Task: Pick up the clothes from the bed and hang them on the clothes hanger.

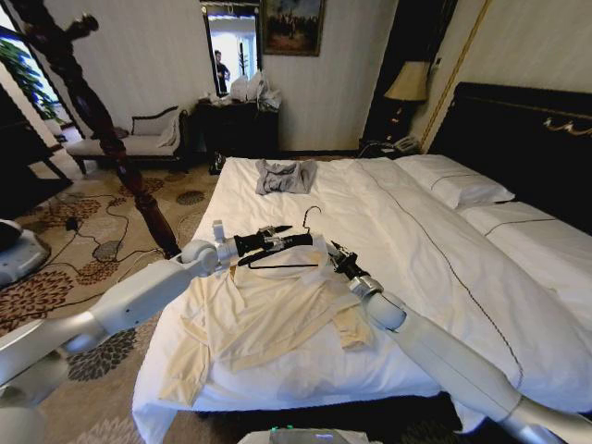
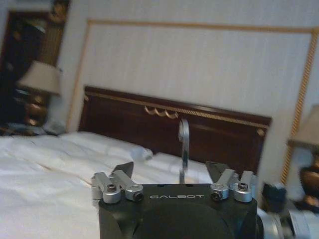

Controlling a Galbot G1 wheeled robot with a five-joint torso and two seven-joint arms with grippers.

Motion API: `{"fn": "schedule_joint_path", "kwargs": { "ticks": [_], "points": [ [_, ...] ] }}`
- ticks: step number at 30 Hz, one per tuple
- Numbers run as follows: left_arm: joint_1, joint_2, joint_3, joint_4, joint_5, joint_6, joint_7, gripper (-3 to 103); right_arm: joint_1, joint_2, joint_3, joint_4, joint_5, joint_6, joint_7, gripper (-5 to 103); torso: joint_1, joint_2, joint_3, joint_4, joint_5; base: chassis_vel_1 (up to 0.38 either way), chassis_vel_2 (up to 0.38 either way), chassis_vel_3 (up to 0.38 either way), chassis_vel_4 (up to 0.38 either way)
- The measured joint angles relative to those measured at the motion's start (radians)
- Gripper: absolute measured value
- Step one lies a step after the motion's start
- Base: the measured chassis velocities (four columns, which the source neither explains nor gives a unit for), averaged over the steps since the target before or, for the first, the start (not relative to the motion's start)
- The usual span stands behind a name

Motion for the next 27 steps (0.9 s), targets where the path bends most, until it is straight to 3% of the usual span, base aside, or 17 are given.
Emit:
{"fn": "schedule_joint_path", "kwargs": {
  "ticks": [4,5,9,11,15,16,18,22,27],
  "points": [
    [0.061,0.028,-0.102,-0.059,-0.020,-0.027,-0.079,99,-0.008,-0.005,0.010,0.002,-0.001,0.002,0.006,20,0.000,0.000,0.000,-0.0003,0.0000,0.000,0.000,0.000,0.000],
    [0.061,0.028,-0.102,-0.059,-0.020,-0.027,-0.079,99,-0.008,-0.005,0.010,0.002,-0.001,0.002,0.006,20,0.000,0.000,0.000,-0.0003,0.0000,0.000,0.000,0.000,0.000],
    [0.138,0.076,-0.244,-0.113,-0.040,-0.069,-0.200,100,-0.007,-0.009,0.013,0.006,0.004,0.002,0.014,20,0.000,0.000,0.000,-0.0001,0.0000,0.000,0.000,0.000,0.000],
    [0.155,0.087,-0.271,-0.119,-0.042,-0.075,-0.215,100,-0.007,-0.010,0.013,0.007,0.004,0.002,0.015,20,0.000,0.000,0.000,0.0000,0.0000,0.000,0.000,0.000,0.000],
    [0.318,0.143,-0.436,-0.139,-0.037,-0.080,-0.281,100,-0.008,-0.018,0.013,0.016,0.008,-0.001,0.018,20,0.000,0.000,0.000,0.0002,-0.0002,0.000,0.000,0.000,0.000],
    [0.318,0.143,-0.436,-0.139,-0.037,-0.080,-0.281,100,-0.008,-0.018,0.013,0.016,0.008,-0.001,0.018,20,0.000,0.000,0.000,0.0002,-0.0002,0.000,0.000,0.000,0.000],
    [0.431,0.176,-0.518,-0.146,-0.032,-0.080,-0.289,100,-0.008,-0.021,0.011,0.019,0.011,-0.002,0.019,20,0.000,0.000,0.000,0.0001,-0.0001,0.000,0.000,0.000,0.000],
    [0.578,0.207,-0.593,-0.164,-0.004,-0.082,-0.273,100,-0.007,-0.025,0.012,0.021,0.018,-0.005,0.025,20,0.000,0.000,0.000,0.0002,0.0000,0.000,0.000,0.000,0.000],
    [0.720,0.182,-0.645,-0.169,0.077,-0.090,-0.283,100,-0.028,-0.046,0.024,0.032,0.025,-0.010,0.035,20,0.000,0.000,0.000,-0.0007,-0.0003,0.000,0.000,0.000,0.000]
  ]
}}
